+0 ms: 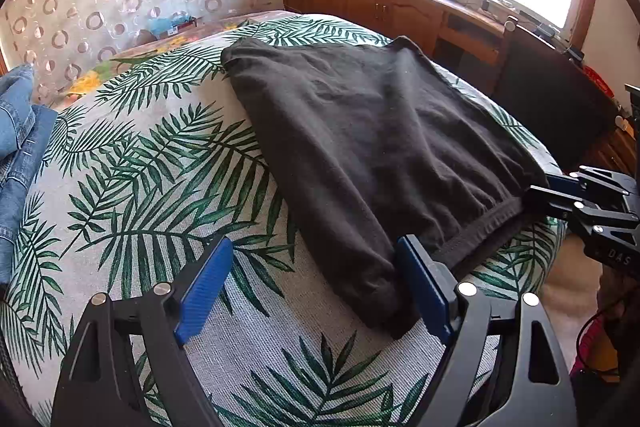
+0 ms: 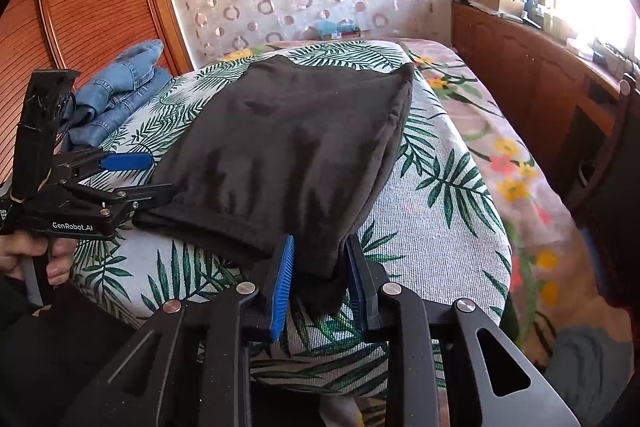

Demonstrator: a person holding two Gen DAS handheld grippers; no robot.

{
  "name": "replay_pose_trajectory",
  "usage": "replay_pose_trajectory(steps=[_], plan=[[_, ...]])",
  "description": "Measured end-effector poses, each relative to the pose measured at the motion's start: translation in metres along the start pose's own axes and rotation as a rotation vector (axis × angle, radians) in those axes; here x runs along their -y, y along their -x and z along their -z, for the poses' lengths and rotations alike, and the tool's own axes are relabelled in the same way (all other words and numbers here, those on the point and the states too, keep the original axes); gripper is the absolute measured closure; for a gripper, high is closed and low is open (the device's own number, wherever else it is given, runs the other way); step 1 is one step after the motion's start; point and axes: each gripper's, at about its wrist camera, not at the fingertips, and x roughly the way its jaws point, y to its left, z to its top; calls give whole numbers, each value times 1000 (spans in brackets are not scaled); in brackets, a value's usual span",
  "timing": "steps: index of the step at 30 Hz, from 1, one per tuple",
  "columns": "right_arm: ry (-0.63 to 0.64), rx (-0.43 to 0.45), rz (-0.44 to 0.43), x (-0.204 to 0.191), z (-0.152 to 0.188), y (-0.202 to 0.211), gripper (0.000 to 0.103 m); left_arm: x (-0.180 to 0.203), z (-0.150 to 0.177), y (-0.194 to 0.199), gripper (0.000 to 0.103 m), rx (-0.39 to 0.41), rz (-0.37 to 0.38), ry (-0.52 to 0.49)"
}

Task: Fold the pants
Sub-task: 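Grasp the black shorts' edge with the right tool while the left tool grasps the waistband, then lift the shorts with both tools and fold them over onto themselves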

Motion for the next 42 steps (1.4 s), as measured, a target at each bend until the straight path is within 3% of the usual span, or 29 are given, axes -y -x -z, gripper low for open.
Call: replay_pose_trajectory(steps=[4,9,20,22,24,42], plan=[[0,-1,0,1,0,0,77,-3,3,5,32,12,39,15],[-3,0,-1,-2,-1,-1,77,2,4,9,58,4,85,16],[11,-4,-3,-5,-3,-2,82,8,11,15,65,-6,127,9],[15,0,-11,-6,-2,-2,91,9,13,17,75,0,152,12],[12,2,-15,-4,-3,-1,93,12,14,23,89,25,154,-10],[16,45,-76,-13,-14,22,95,6,2,69,95,145,165,-21]])
